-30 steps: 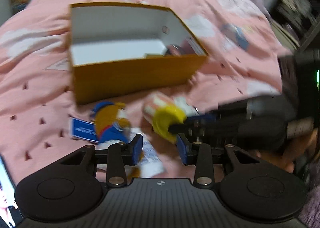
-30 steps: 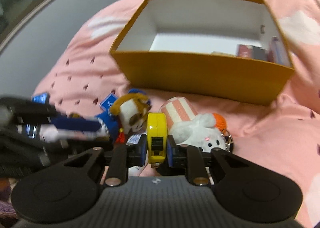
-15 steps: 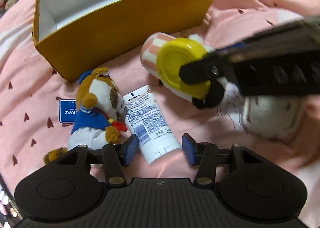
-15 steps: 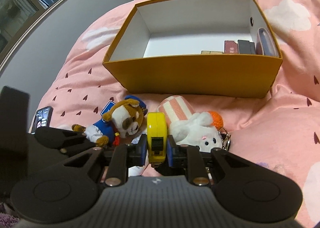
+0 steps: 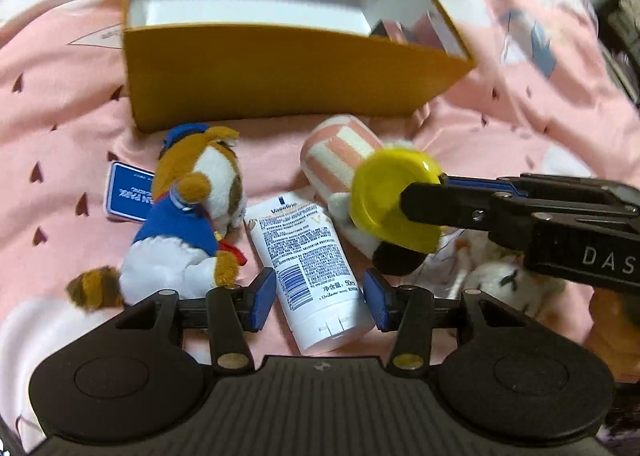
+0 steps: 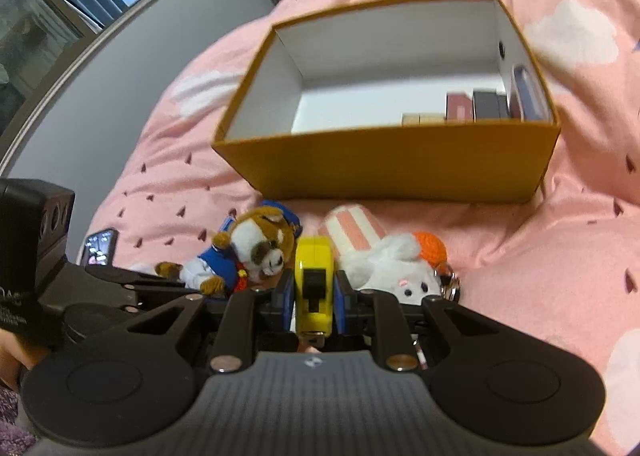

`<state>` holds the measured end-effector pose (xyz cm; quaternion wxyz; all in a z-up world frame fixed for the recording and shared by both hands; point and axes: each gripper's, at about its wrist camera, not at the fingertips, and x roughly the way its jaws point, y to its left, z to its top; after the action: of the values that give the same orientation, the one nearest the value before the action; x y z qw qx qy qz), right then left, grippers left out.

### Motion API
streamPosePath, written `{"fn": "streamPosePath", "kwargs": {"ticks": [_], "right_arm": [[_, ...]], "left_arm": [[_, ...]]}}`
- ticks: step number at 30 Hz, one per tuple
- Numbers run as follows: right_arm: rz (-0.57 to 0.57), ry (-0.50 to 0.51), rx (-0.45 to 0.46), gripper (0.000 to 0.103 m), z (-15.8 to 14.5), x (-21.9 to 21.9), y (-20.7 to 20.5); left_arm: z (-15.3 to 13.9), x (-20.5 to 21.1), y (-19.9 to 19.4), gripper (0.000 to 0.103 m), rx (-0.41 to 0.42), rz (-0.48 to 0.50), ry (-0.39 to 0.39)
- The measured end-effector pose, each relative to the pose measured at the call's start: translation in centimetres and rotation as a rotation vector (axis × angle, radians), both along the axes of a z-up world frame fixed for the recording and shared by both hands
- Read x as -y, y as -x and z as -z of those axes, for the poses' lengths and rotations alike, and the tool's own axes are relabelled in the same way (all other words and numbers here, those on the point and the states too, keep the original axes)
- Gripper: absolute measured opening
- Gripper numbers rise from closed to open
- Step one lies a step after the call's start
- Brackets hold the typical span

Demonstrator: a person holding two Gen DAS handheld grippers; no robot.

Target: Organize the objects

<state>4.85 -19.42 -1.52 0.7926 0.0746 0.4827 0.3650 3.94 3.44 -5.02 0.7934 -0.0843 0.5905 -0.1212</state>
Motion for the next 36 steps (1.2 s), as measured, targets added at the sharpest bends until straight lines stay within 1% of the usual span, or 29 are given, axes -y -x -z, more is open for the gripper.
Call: {"fn": "streamPosePath", "kwargs": {"ticks": [3, 6, 7, 8, 9, 10, 11, 12, 13, 15, 17, 18, 20, 23, 25, 26, 28, 30, 32, 36], "right_arm": [[0.004, -0.017, 0.037, 0.021, -1.2, 0.4, 0.0], [0.026, -0.006, 0.081, 0.021, -2.1, 0.7, 0.0], [0.035, -0.004, 0.090, 0.021, -2.3, 0.8, -0.1], [0.043, -0.006, 0.093, 0.021, -2.5, 1.0, -0.3], [0.050, -0.009, 0.094, 0.021, -2.6, 1.2, -0.5], [0.059, -0.017, 0.091, 0.021, -2.7, 1.3, -0.7], [0.068, -0.032, 0.081, 0.021, -2.8, 1.4, -1.0], [0.072, -0.048, 0.070, 0.021, -2.8, 1.5, -1.2], [0.076, -0.057, 0.062, 0.021, -2.8, 1.4, -1.4], [0.078, -0.036, 0.074, 0.021, -3.0, 1.1, -1.4], [0.079, 0.011, 0.095, 0.021, -2.8, 0.8, -1.1], [0.078, 0.031, 0.097, 0.021, -2.6, 0.7, -1.1], [0.083, 0.048, 0.080, 0.021, -1.9, 0.9, -1.1], [0.091, 0.049, 0.049, 0.021, -1.0, 1.2, -1.4], [0.090, 0.050, 0.044, 0.021, -0.8, 1.3, -1.4], [0.087, 0.049, 0.045, 0.021, -0.8, 1.2, -1.4], [0.079, 0.052, 0.051, 0.021, -0.9, 1.1, -1.5], [0.073, 0.056, 0.056, 0.021, -0.9, 0.8, -1.4], [0.070, 0.065, 0.057, 0.021, -0.7, 0.6, -1.4], [0.066, 0.061, 0.041, 0.021, -0.3, 0.5, -1.4]], "left_arm": [[-1.4, -0.9, 0.5, 0.054, 0.028, -0.032, 0.031], [-3.4, -1.5, 0.9, 0.051, 0.083, -0.056, 0.053], [-4.1, -1.8, 1.0, 0.047, 0.106, -0.067, 0.058], [-5.0, -2.0, 1.1, 0.017, 0.137, -0.079, 0.062], [-5.8, -2.4, 1.0, 0.000, 0.173, -0.084, 0.069], [-6.4, -2.5, 0.8, 0.002, 0.198, -0.083, 0.098], [-6.7, -2.7, 0.5, 0.002, 0.212, -0.078, 0.132], [-7.0, -2.7, 0.2, 0.002, 0.224, -0.073, 0.147], [-7.1, -2.5, -0.2, 0.002, 0.234, -0.074, 0.138], [-6.9, -1.6, -0.8, 0.003, 0.232, -0.064, 0.117], [-6.2, -1.2, -1.2, 0.004, 0.189, -0.042, 0.113], [-5.9, -1.1, -1.3, 0.007, 0.166, -0.036, 0.099], [-4.6, -1.0, -1.4, 0.026, 0.119, -0.033, 0.070], [-2.0, -1.4, -1.9, 0.028, 0.037, -0.105, 0.084], [-0.6, -1.6, -2.4, 0.031, -0.001, -0.174, 0.065], [0.0, -1.5, -2.7, 0.031, -0.006, -0.187, 0.054], [0.6, -1.1, -3.2, 0.032, -0.020, -0.207, 0.026], [0.9, -0.6, -3.7, 0.034, -0.024, -0.202, 0.007], [1.4, -0.3, -4.2, 0.035, -0.043, -0.219, -0.032], [1.9, 0.1, -4.7, 0.035, -0.055, -0.213, -0.095]]}}
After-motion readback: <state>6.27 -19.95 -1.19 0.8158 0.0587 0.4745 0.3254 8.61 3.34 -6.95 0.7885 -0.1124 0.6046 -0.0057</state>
